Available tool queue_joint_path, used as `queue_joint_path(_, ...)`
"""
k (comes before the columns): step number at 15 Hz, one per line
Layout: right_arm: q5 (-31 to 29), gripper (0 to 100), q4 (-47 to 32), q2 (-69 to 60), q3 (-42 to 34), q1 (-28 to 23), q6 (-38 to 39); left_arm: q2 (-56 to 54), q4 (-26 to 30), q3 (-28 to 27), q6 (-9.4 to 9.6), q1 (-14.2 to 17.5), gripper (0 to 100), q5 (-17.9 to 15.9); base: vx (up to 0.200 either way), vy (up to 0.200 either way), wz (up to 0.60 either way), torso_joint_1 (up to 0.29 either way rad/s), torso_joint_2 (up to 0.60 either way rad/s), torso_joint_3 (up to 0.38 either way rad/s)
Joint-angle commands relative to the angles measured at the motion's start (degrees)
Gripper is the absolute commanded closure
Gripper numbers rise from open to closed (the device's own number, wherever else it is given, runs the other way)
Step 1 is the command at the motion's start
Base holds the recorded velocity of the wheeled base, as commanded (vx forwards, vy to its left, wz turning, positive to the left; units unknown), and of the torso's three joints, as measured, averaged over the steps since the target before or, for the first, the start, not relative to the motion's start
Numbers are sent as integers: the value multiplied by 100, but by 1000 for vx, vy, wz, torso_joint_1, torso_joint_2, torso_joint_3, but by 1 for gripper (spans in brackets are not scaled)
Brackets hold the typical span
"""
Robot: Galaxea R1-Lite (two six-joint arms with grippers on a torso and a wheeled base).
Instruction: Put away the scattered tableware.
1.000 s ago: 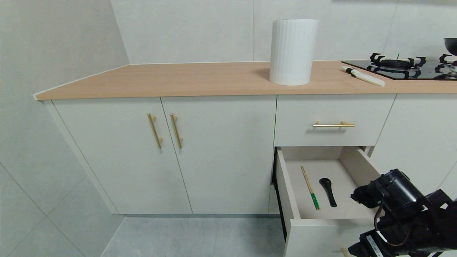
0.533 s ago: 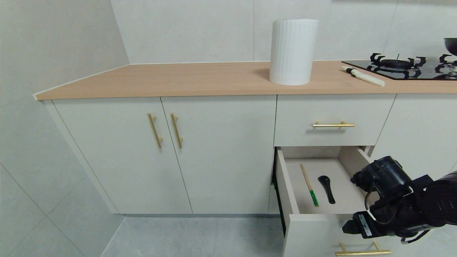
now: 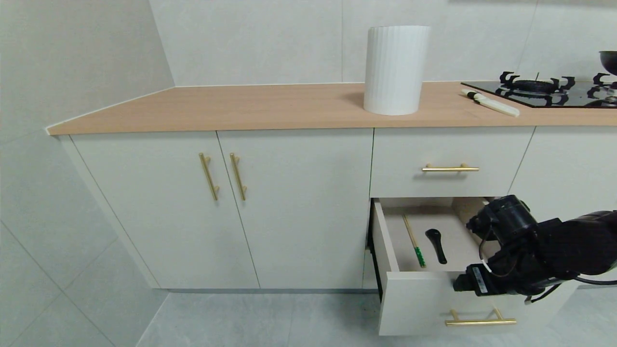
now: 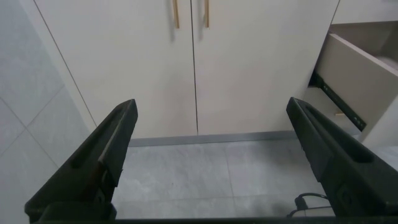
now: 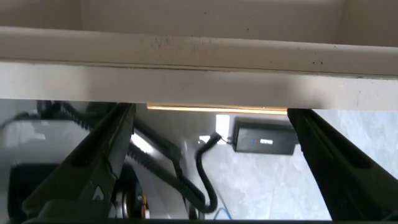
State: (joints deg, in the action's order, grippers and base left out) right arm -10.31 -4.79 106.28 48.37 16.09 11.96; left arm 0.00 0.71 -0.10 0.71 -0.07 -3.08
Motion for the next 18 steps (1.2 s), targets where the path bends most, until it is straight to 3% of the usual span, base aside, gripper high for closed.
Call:
queue_joint_path(1, -6, 0, 22, 262, 304, -18, -9, 0, 0, 1, 0, -1, 0, 1, 0, 0, 0, 0, 0, 0)
queue_joint_path(14, -15, 0, 66, 1589, 2071, -1, -62, 0, 0, 1, 0, -1, 0, 1, 0, 0, 0, 0, 0, 0)
queue_joint_path(18, -41, 0, 1121, 1958, 1966, -159, -62, 0, 0, 1, 0, -1, 0, 1, 0, 0, 0, 0, 0, 0)
